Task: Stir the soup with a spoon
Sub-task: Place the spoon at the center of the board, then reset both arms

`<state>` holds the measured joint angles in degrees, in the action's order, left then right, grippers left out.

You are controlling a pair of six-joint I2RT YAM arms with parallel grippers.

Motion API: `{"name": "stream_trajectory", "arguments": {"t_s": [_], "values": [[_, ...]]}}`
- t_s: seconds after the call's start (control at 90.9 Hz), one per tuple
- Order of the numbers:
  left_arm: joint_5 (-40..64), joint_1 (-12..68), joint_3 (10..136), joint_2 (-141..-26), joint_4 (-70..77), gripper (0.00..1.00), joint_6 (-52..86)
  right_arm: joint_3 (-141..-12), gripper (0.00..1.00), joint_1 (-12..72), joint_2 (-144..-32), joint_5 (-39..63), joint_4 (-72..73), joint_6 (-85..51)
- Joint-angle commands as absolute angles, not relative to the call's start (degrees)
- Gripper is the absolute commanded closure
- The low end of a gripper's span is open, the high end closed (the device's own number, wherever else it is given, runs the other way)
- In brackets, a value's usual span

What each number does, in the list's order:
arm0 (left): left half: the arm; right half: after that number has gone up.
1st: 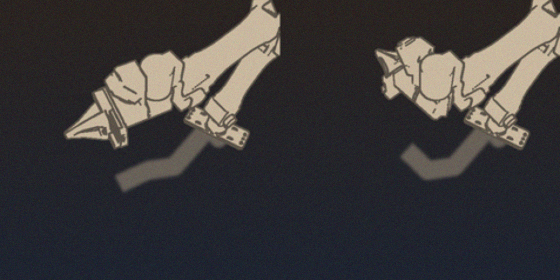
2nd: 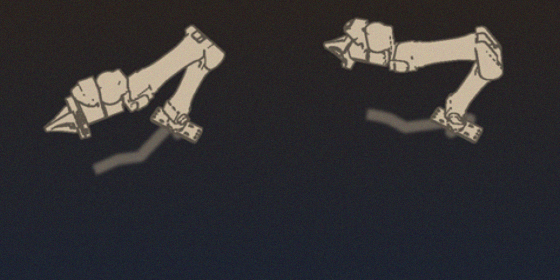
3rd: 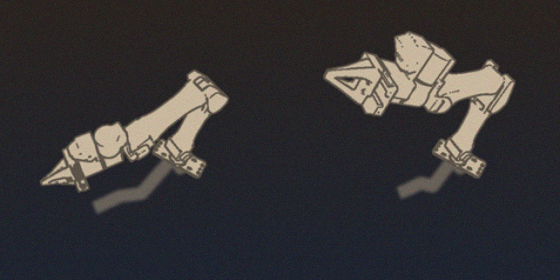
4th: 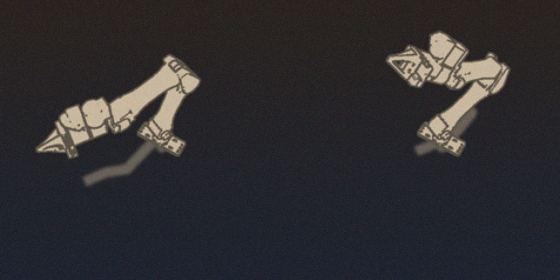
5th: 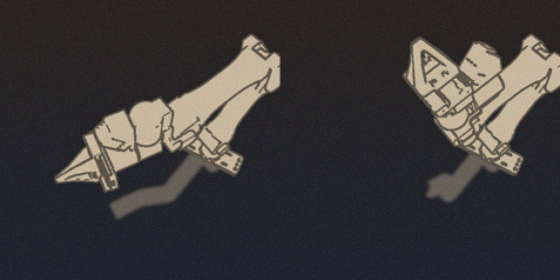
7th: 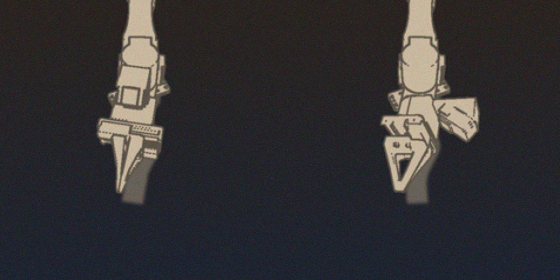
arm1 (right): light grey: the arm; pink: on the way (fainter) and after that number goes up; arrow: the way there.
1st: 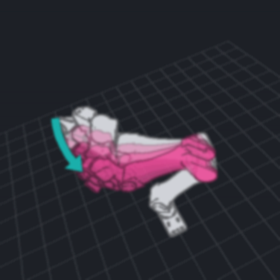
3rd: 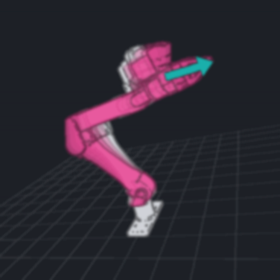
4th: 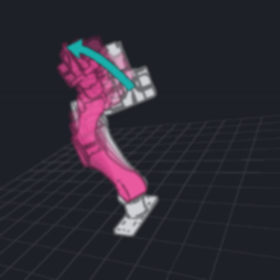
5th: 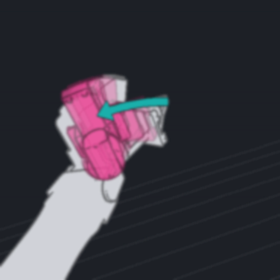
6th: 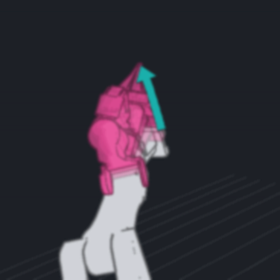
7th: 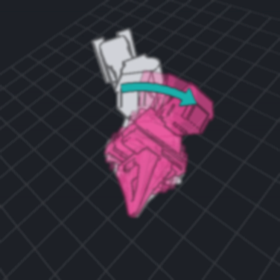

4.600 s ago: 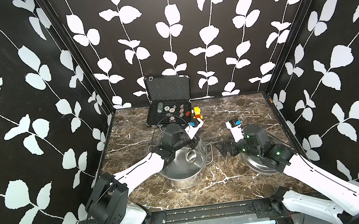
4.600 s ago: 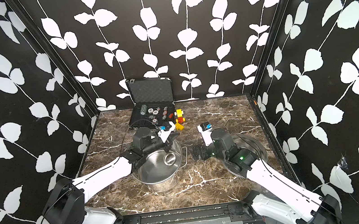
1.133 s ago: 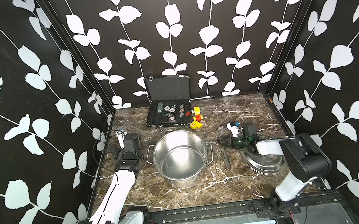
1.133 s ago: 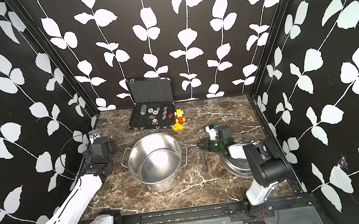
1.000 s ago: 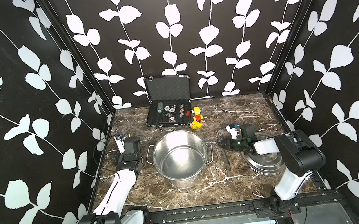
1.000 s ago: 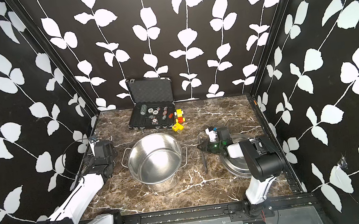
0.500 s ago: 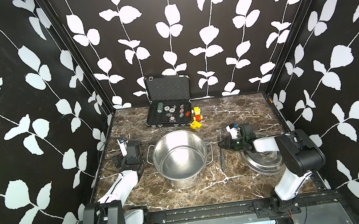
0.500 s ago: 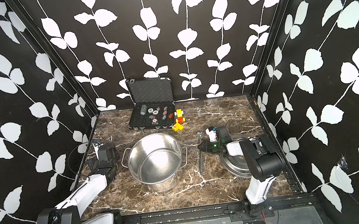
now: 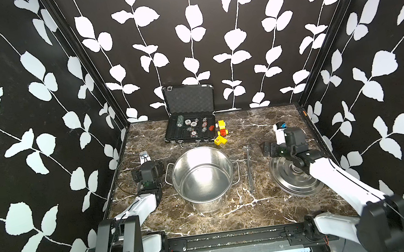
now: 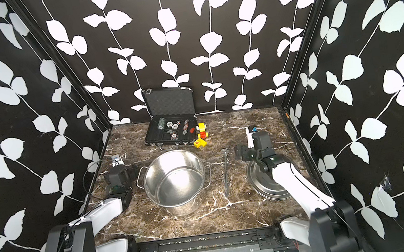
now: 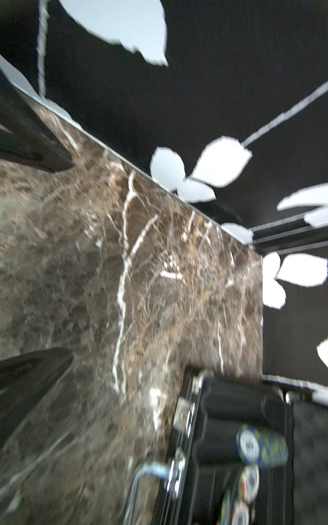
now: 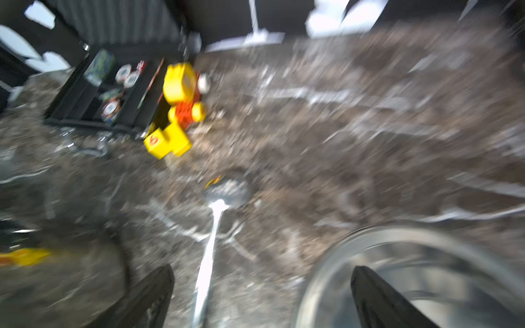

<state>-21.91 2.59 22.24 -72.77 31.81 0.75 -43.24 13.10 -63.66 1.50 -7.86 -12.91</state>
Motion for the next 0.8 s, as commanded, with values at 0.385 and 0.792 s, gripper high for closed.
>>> {"name": "stream_trajectory", "arguments": {"t_s": [0.385,0.792], "values": [[-8.5,1.1,17.4,-88.5,61.3,0.01,-2.3,-16.1,0.0,8.8,-60.5,-10.1,30.3,4.1],[-9.6,2.3,20.6,-89.3,56.2,0.01,-3.5,-18.3,0.0,1.5,-82.8,-1.5,53.0,1.7]]}}
